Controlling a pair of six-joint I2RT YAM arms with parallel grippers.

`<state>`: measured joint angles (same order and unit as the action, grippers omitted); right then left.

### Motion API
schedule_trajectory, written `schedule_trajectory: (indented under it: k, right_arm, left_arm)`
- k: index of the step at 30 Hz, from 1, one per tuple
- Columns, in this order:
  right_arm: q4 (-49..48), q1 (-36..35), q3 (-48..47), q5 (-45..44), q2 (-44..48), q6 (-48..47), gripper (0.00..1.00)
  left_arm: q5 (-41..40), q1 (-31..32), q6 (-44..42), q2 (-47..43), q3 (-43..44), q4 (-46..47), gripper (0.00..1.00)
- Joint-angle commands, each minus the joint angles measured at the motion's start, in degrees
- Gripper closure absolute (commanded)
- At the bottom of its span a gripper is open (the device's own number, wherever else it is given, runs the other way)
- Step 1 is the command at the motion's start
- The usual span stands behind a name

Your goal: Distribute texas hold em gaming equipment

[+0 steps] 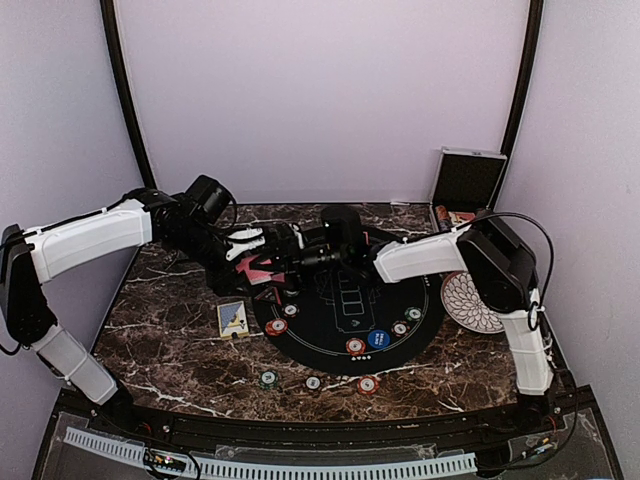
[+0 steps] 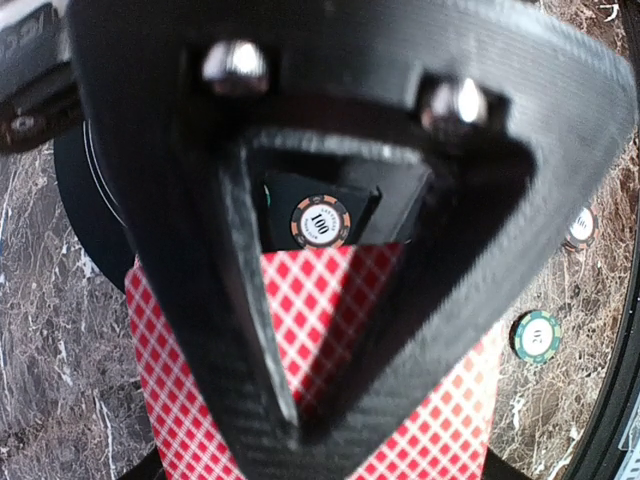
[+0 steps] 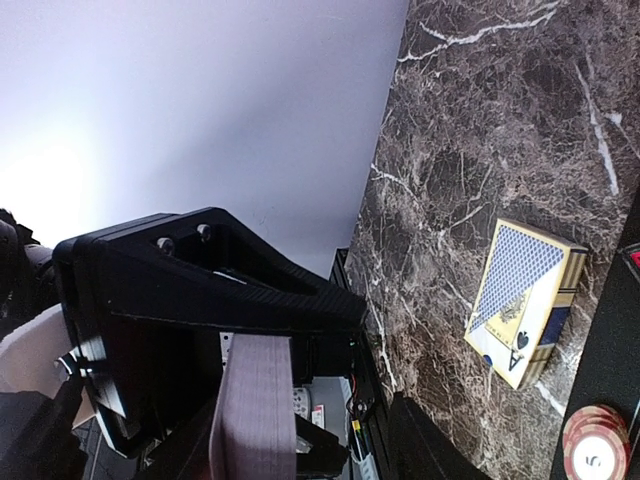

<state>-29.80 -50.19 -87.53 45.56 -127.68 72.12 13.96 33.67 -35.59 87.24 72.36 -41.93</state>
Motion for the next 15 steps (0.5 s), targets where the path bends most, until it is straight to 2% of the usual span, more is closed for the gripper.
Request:
schedule_trajectory:
  k: [1, 15]
  right_arm:
    - [4.68, 1.19, 2.65, -1.85, 3.32, -3.70, 0.50]
    - [7.79, 1.40, 4.64, -1.44, 8.85, -6.45, 0.76]
  left_arm:
    - [0.98, 0.26, -0.53, -1.39, 1.17, 0.60, 0.96]
    - [0.94, 0.26, -0.49, -0.93, 1.03, 0.84, 0.96]
